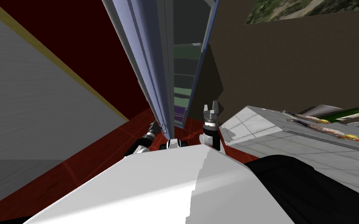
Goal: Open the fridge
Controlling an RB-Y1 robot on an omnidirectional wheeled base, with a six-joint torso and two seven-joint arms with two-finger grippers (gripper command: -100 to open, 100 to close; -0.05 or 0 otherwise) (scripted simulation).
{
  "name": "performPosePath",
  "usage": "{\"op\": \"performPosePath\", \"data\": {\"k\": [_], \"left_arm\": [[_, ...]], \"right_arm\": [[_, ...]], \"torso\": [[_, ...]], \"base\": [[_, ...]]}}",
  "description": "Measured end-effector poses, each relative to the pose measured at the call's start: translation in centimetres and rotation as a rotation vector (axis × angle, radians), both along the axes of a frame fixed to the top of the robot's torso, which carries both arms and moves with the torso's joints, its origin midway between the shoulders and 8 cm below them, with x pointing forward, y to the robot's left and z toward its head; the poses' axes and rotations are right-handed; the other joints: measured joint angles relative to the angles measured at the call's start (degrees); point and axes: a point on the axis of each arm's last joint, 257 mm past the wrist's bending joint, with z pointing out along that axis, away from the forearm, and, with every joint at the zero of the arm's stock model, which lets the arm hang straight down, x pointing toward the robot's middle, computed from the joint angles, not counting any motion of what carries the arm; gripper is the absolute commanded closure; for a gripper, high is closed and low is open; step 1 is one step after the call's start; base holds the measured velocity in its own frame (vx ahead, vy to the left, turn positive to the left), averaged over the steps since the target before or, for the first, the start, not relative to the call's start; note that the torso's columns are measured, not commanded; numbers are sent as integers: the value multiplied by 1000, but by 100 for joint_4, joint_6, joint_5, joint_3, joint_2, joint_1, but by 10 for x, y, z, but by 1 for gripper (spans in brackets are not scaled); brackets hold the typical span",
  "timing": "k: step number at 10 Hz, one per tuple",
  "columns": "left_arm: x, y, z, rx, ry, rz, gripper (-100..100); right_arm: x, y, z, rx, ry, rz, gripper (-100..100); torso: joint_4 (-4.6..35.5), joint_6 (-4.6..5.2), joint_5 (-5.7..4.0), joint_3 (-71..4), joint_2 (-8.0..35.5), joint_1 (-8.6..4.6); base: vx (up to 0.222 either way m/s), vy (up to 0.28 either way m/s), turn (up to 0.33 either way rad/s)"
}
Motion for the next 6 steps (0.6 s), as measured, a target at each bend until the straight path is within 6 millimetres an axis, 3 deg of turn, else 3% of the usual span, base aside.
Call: {"op": "performPosePath", "data": {"k": [6], "left_arm": [[2,-8,0,1,1,-50,100]], "right_arm": [[0,0,0,0,0,0,0]], "torso": [[4,-1,-2,-1,5,10]], "base": [[-93,268,-186]]}}
